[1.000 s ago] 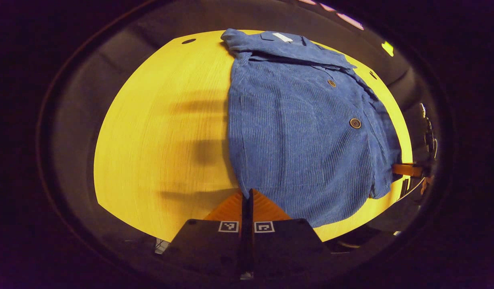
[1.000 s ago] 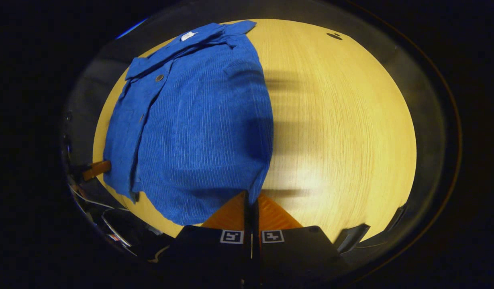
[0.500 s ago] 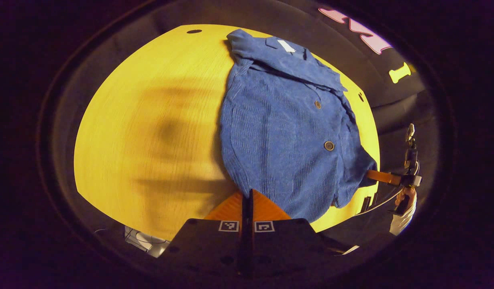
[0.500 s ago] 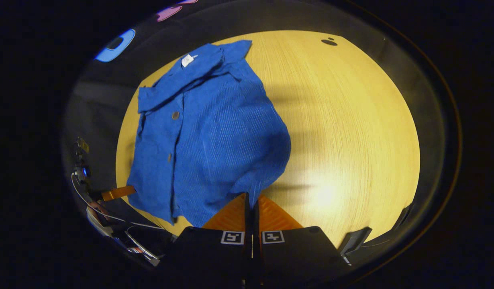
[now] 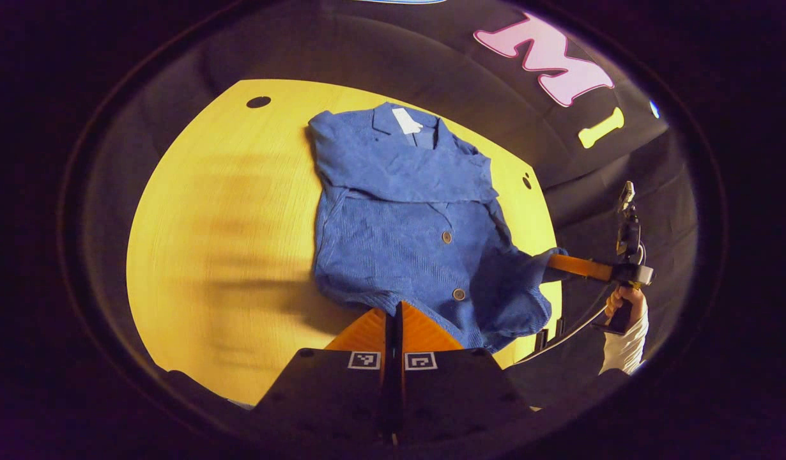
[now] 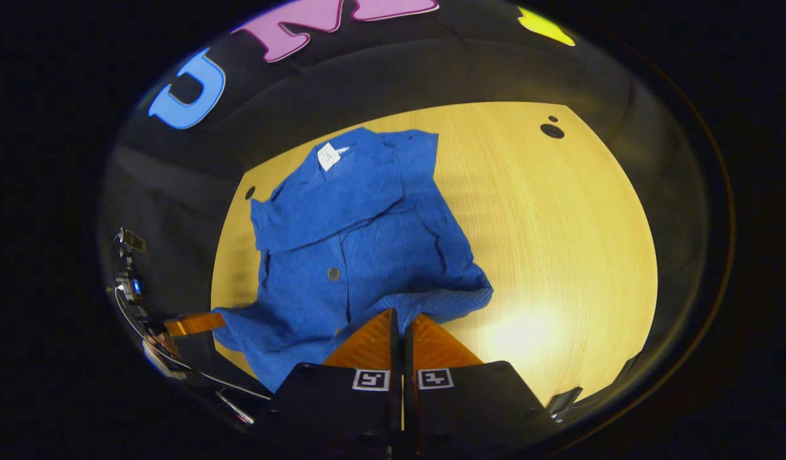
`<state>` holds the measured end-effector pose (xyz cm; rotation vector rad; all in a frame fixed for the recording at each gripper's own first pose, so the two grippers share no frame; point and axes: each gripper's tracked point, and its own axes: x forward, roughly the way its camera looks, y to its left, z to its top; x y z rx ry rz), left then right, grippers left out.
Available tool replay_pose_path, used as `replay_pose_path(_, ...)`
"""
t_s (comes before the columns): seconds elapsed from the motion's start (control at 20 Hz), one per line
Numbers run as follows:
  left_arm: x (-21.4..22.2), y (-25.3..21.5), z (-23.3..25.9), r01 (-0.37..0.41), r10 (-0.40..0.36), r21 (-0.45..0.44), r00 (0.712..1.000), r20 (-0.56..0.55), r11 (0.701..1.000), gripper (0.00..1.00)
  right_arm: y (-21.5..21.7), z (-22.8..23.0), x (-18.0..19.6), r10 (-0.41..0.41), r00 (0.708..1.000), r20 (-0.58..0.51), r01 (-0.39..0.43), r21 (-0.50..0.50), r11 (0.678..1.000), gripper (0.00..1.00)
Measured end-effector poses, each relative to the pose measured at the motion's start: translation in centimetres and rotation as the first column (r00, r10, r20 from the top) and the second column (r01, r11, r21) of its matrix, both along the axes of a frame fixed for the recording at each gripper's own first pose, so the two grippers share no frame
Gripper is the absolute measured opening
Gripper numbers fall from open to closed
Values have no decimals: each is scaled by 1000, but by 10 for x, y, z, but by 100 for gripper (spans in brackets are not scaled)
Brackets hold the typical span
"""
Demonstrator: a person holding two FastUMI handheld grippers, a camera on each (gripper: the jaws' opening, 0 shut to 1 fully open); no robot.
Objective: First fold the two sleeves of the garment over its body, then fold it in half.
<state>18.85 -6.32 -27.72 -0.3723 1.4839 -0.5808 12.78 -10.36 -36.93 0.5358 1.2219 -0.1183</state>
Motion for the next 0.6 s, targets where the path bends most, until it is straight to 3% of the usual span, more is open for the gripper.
replay_pose_path(0.25, 75, 1, 20, -56, 57, -58, 998, 10, 997, 0, -19, 22, 86, -44, 996, 78, 47, -27, 999, 2)
replay_pose_path(0.45, 145, 4, 15, -278, 271, -122, 960, -68, 953, 0, -60, 12, 167, -72, 992, 103, 75, -23, 997, 2)
replay_pose_path(0.6, 192, 26, -14, -346, 343, -67, 938, -47, 936, 0, -82, -12, 223, -130, 984, 121, 129, 20, 991, 1)
